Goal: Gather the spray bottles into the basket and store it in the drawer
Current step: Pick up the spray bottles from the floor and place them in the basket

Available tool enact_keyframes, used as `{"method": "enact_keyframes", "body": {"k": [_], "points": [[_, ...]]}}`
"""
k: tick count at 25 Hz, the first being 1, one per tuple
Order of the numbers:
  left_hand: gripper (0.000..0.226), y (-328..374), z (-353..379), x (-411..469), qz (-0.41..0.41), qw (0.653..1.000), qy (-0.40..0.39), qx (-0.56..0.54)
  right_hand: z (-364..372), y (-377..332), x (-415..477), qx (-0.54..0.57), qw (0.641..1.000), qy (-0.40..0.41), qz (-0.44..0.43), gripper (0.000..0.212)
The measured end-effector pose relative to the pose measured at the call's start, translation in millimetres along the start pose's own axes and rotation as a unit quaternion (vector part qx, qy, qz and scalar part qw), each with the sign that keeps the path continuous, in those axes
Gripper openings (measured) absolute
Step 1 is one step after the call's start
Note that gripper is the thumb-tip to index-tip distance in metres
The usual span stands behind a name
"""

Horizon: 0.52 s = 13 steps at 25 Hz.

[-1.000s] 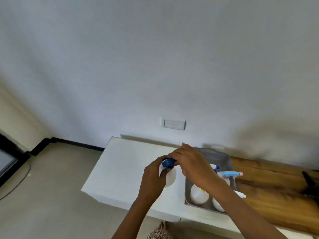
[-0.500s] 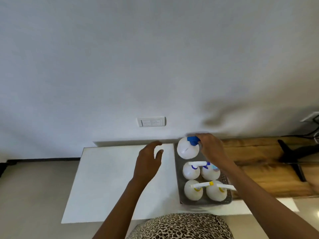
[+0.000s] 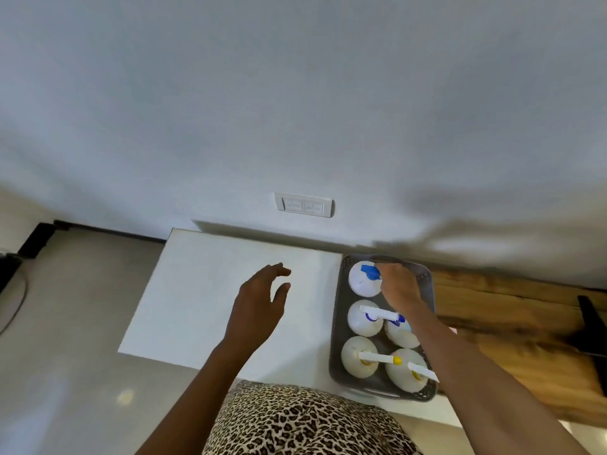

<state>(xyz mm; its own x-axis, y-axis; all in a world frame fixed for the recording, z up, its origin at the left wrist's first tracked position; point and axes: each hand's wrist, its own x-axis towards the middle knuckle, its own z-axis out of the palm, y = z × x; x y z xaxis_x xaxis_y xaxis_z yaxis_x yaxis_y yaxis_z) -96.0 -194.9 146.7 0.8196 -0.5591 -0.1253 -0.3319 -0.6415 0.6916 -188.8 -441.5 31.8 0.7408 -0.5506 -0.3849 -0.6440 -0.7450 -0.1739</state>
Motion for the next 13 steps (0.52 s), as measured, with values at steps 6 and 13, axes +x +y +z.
{"method": "enact_keyframes", "body": {"k": [6, 13], "points": [[0.024, 3, 23, 5, -0.040, 0.999, 0.001, 0.017, 25, 11, 30, -0.038, 0.997, -0.048, -0.044, 0.029], [0.024, 4, 41, 0, -0.073, 0.997, 0.010, 0.015, 26, 14, 55, -0.035, 0.996, -0.058, -0.050, 0.025]]}}
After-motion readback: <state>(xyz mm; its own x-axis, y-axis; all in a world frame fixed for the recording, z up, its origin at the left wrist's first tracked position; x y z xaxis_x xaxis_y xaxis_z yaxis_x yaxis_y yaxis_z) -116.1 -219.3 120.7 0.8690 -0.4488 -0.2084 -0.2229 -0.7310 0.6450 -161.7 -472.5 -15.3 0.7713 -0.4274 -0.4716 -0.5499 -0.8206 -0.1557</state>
